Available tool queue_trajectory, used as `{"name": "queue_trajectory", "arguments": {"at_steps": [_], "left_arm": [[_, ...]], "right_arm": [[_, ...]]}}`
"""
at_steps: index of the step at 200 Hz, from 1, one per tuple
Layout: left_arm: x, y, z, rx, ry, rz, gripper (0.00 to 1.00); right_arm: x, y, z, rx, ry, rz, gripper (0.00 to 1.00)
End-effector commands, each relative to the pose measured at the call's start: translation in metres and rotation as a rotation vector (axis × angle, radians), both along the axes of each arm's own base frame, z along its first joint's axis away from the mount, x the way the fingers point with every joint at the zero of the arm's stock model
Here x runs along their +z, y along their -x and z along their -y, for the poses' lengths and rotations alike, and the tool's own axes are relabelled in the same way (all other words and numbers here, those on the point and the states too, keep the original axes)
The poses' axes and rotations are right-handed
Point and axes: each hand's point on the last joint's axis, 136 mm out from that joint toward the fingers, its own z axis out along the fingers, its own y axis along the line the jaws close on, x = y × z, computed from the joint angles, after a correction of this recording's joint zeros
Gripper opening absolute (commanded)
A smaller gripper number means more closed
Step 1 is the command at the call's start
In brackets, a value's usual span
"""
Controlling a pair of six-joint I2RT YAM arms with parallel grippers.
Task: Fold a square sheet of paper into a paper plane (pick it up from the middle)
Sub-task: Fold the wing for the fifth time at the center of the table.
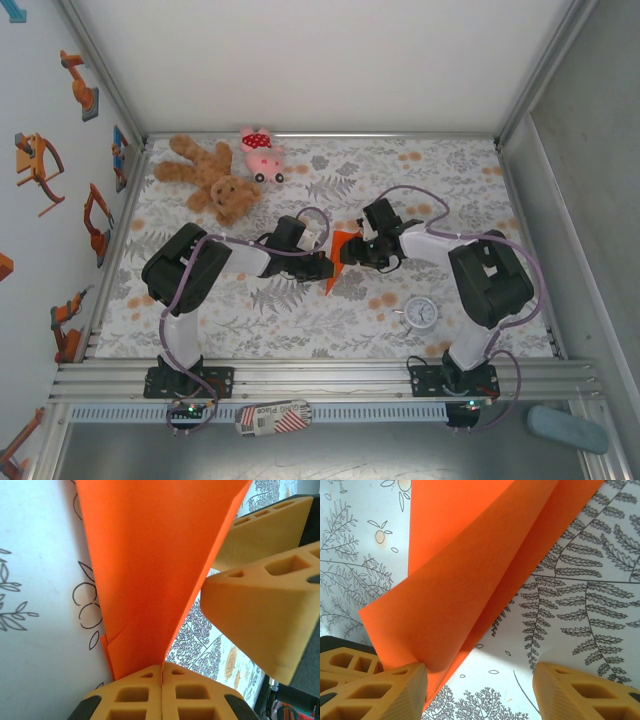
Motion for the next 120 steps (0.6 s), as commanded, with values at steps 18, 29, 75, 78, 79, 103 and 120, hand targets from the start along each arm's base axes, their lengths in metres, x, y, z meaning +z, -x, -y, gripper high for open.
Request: {"name": "queue_trajectory", "arguments": {"at_steps": [18,29,75,78,79,103,120], "left_arm": [[-0.045,0.009,-0.021,0.042,-0.142,-0.047,0.09],[-0.042,0.008,-0.02,0.043,-0.137,-0.043,0.09],[-0.031,0.006,-0.018,0.043,-0.123,-0.033,0.11],[-0.03,0.006,-0.018,0.044,-0.123,-0.033,0.12],[-0.03,0.006,-0.018,0.044,-0.123,-0.032,0.12],[-0.022,0.005,-0.018,0.047,-0.114,-0.02,0.13],[-0.014,0.004,-0.016,0.049,-0.101,-0.008,0.15]], "right_arm": [[-0.047,0.011,0.014,-0.031,0.17,-0.109,0.54],[-0.051,0.012,0.013,-0.038,0.181,-0.123,0.54],[-0.062,0.014,0.005,-0.037,0.208,-0.15,0.58],[-0.063,0.014,0.005,-0.038,0.209,-0.152,0.59],[-0.063,0.014,0.005,-0.038,0.209,-0.152,0.59],[-0.067,0.016,0.006,-0.043,0.223,-0.164,0.61],[-0.07,0.016,0.008,-0.048,0.238,-0.173,0.61]]}}
